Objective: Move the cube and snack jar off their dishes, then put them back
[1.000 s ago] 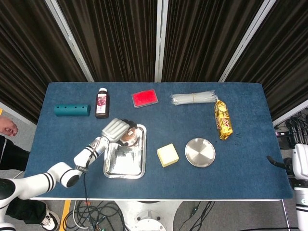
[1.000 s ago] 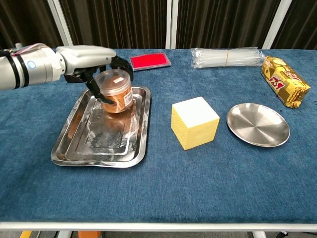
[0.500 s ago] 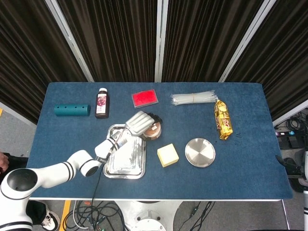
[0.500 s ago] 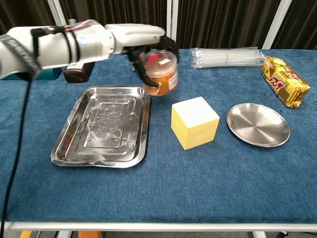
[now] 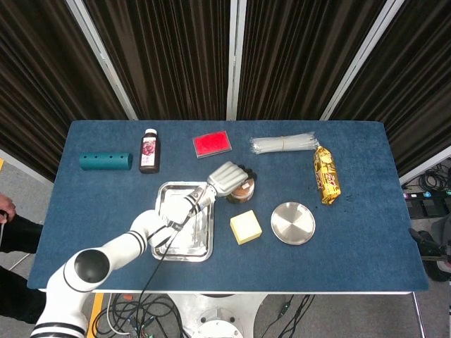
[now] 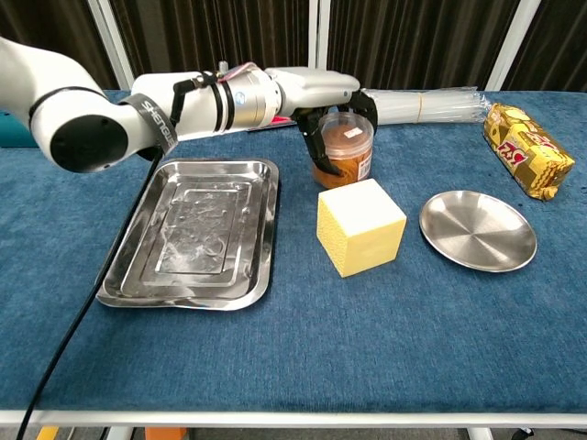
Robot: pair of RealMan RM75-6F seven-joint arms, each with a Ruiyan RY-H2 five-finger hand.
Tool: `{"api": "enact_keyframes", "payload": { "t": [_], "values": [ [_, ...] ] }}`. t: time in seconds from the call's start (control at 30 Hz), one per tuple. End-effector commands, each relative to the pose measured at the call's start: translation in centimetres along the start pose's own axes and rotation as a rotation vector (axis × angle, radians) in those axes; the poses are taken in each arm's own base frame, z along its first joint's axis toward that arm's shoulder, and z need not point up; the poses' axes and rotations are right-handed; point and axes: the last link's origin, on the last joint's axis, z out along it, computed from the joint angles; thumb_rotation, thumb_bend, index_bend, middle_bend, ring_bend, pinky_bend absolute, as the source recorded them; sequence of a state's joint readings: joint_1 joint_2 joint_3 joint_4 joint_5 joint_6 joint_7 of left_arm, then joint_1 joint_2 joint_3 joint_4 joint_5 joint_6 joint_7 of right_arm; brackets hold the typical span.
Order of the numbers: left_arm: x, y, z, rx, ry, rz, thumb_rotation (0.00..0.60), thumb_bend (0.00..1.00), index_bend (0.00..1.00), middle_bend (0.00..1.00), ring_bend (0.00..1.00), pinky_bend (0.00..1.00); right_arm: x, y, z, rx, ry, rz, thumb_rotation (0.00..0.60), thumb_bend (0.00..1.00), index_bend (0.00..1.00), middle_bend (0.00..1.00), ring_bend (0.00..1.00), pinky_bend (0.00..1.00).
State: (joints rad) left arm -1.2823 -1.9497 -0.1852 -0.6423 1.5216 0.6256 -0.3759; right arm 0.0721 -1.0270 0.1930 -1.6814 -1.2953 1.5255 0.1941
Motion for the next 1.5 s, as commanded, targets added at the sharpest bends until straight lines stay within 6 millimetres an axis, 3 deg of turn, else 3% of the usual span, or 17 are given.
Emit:
{"api": "enact_keyframes", "payload": {
  "t": [0.03,0.1,0.23,0.33,0.47,0.57,0.77,0.97,1.27,1.5],
  "values": [
    [-1.0,0.0,0.0,-0.011,-0.014,0.013,0.600,0.20,0.31,0.28,0.24,0.38,-0.1,0.1,0.0,-0.002,-0.004,0.000,0.600,0.04,0.00,0.00,0.00,0.00],
    [-1.3,-0.3,-0.2,-0.012,-0.016,0.031,0.600,0.18,0.27,0.23,0.19,0.34,-0.2,0.1,0.0,-0.002,-0.006,-0.001,0.600,0.04,0.00,0.00,0.00,0.00],
    [-1.1,-1.0,-0.9,-0.014,-0.013,0.009,0.600,0.10,0.09,0.10,0.05,0.23,-0.2,0.0,0.0,0.001,-0.007,-0.003,0.600,0.04,0.00,0.00,0.00,0.00],
    [-0.3,-2.1,-1.5,-0.004,0.027,0.027,0.600,0.06,0.05,0.04,0.02,0.20,-0.3,-0.2,0.0,0.008,-0.011,-0.007,0.600,0.04,0.00,0.00,0.00,0.00],
    [1.5,-4.3,-3.2,0.034,0.090,0.044,0.600,0.06,0.05,0.04,0.01,0.19,-0.4,-0.8,0.1,0.027,-0.023,-0.015,0.600,0.04,0.00,0.00,0.00,0.00],
    [3.0,-6.8,-6.0,0.095,0.158,0.055,0.600,0.06,0.05,0.04,0.01,0.19,-0.7,-1.7,0.5,0.057,-0.043,-0.032,0.600,0.04,0.00,0.00,0.00,0.00],
    [3.1,-10.4,-16.2,0.308,0.254,0.008,0.600,0.05,0.05,0.04,0.01,0.19,-2.1,-5.8,1.4,0.212,-0.153,-0.089,0.600,0.04,0.00,0.00,0.00,0.00],
    [1.1,-10.0,-25.1,0.471,0.281,-0.084,0.600,0.04,0.05,0.04,0.01,0.19,-4.2,-10.5,2.0,0.372,-0.262,-0.174,0.600,0.04,0.00,0.00,0.00,0.00],
    [-2.4,-7.6,-32.5,0.557,0.306,-0.185,0.600,0.00,0.05,0.04,0.01,0.17,-9.0,-16.0,1.3,0.568,-0.455,-0.276,0.600,0.04,0.00,0.01,0.00,0.00],
    [-3.9,-6.7,-36.0,0.594,0.315,-0.205,0.600,0.00,0.05,0.04,0.01,0.16,-12.3,-19.4,0.9,0.656,-0.521,-0.304,0.600,0.04,0.00,0.03,0.00,0.00]
  ]
}}
